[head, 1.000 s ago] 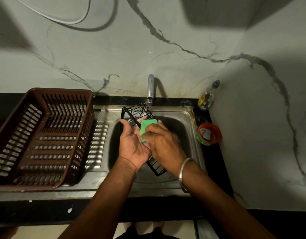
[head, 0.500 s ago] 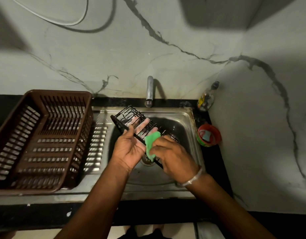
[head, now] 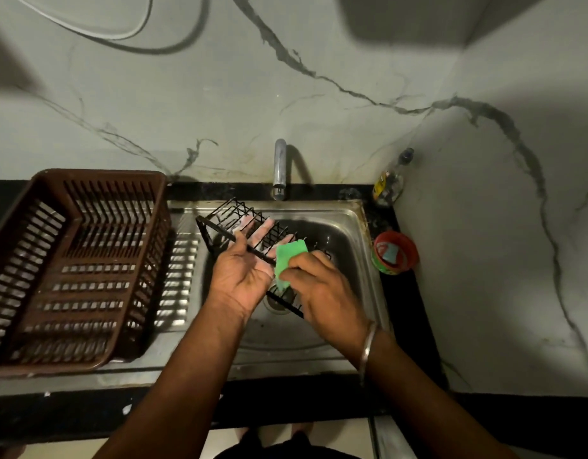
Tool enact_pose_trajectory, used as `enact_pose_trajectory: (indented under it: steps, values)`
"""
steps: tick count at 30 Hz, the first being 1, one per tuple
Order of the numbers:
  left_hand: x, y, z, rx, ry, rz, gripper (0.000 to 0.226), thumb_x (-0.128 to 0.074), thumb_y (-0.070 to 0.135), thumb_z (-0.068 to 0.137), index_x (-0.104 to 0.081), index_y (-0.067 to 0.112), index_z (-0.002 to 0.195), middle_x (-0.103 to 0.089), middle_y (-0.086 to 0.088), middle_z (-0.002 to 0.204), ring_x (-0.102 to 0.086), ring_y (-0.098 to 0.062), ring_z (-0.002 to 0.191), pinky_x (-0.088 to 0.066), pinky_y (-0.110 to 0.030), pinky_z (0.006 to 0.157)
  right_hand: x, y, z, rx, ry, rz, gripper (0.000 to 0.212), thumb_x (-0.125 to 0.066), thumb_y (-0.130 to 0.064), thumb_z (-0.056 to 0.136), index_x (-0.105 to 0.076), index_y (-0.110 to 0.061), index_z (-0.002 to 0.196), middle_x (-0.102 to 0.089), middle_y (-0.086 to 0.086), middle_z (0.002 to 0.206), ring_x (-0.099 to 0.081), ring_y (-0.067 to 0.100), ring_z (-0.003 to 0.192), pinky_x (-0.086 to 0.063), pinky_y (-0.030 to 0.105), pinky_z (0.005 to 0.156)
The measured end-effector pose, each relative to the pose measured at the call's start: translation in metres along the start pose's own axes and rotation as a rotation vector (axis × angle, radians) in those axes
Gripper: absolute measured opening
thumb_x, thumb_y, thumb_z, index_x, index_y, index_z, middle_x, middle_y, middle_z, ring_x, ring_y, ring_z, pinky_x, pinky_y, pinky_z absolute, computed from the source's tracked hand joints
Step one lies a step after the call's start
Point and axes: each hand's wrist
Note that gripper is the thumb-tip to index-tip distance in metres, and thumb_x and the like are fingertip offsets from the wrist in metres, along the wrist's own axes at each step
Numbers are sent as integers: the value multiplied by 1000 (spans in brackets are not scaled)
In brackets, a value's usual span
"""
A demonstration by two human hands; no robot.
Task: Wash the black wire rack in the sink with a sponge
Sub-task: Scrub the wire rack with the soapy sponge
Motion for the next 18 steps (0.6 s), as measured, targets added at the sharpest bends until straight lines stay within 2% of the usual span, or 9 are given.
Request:
enact_pose_trajectory:
  steps: [4,7,11,13,14,16,18]
  values:
    - [3,-1,1,-18,1,4,49,-35,34,115,-46,15,159,-65,-18,146,-71,-54,113,-63,-67,79,9,11,-19,87,-19,41,29,-53,4,91,-74,-7,106,-63,7,106,-56,27,95,-52,44,81]
    - [7,0,2,-20,3,0,48,-32,37,116,-50,19,156,-67,-16,144,-67,-55,120,-61,-69,78,16,14,-29,28,-1,8,33,-48,-2,89,-75,-10,105,-64,5,102,-57,27,92,-51,45,80]
    - [6,7,1,-29,40,-92,48,-31,39,115,-52,16,152,-68,-18,142,-59,-57,130,-55,-77,90,6,4,-35,-51,116,39,24,-56,0,91,-72,-10,105,-63,6,105,-58,28,95,-51,45,83]
    - [5,10,3,-45,52,-167,47,-30,39,116,-55,14,147,-69,-20,140,-61,-58,127,-50,-78,99,-1,2,-36,-104,189,77,17,-65,-1,93,-70,-9,107,-61,7,109,-59,28,99,-50,45,88]
    - [4,10,4,-42,60,-207,46,-31,37,116,-55,13,146,-69,-21,139,-63,-58,125,-47,-77,102,-6,1,-35,-142,228,83,18,-70,-1,91,-68,-10,107,-60,7,110,-59,28,100,-50,46,89]
    - [4,8,6,-13,75,-269,46,-33,36,116,-56,12,148,-69,-23,139,-66,-58,121,-48,-75,103,-17,0,-27,-227,332,117,34,-74,6,83,-63,-12,111,-57,5,110,-59,28,99,-52,46,87]
    - [2,5,6,10,82,-295,43,-36,33,116,-58,12,146,-69,-25,137,-68,-58,117,-56,-75,91,-18,1,-20,-293,420,144,49,-75,8,80,-60,-15,122,-57,1,114,-62,27,101,-54,43,87]
Point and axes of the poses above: each hand's wrist, its own z-axis towards the middle knuckle, its own x-axis out of the back of the hand, y = z × x
